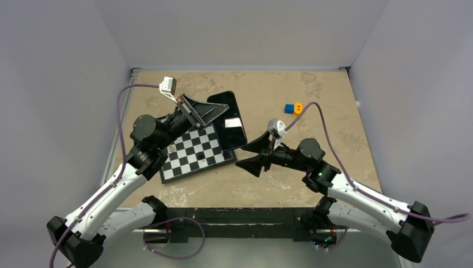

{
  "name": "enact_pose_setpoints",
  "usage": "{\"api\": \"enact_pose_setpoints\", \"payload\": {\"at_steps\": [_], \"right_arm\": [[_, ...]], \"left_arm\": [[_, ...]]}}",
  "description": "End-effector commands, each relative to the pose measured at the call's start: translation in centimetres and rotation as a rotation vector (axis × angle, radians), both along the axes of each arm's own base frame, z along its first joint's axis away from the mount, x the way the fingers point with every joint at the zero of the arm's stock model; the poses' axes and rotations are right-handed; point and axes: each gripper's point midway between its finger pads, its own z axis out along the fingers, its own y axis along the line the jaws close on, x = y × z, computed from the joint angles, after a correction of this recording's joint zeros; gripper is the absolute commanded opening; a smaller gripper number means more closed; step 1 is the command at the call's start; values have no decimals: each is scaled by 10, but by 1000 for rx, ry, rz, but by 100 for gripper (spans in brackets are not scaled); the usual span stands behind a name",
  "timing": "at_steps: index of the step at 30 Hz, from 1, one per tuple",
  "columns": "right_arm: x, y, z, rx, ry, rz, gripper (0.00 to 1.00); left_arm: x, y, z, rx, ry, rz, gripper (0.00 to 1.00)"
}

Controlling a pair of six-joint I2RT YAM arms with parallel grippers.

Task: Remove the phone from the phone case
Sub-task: Remove the phone case from the phone.

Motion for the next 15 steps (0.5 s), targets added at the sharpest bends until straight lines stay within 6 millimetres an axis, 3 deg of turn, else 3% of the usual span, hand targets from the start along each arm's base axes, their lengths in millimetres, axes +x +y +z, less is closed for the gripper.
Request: {"api": "enact_pose_setpoints", "payload": {"at_steps": [1, 6, 11, 15], "right_arm": [[-33, -21, 13, 16, 43, 69, 75], [-49, -24, 62, 96, 28, 167, 76], [-46, -20, 84, 128, 54, 281, 69], [-37, -15, 89, 126, 53, 287, 63]], "left_arm": [[-20, 9, 37, 58, -202, 12, 0], [-19, 3, 35, 93, -220, -17, 0], [-23, -3, 38, 107, -235, -60, 0], [-24, -4, 36, 114, -231, -70, 0]]}}
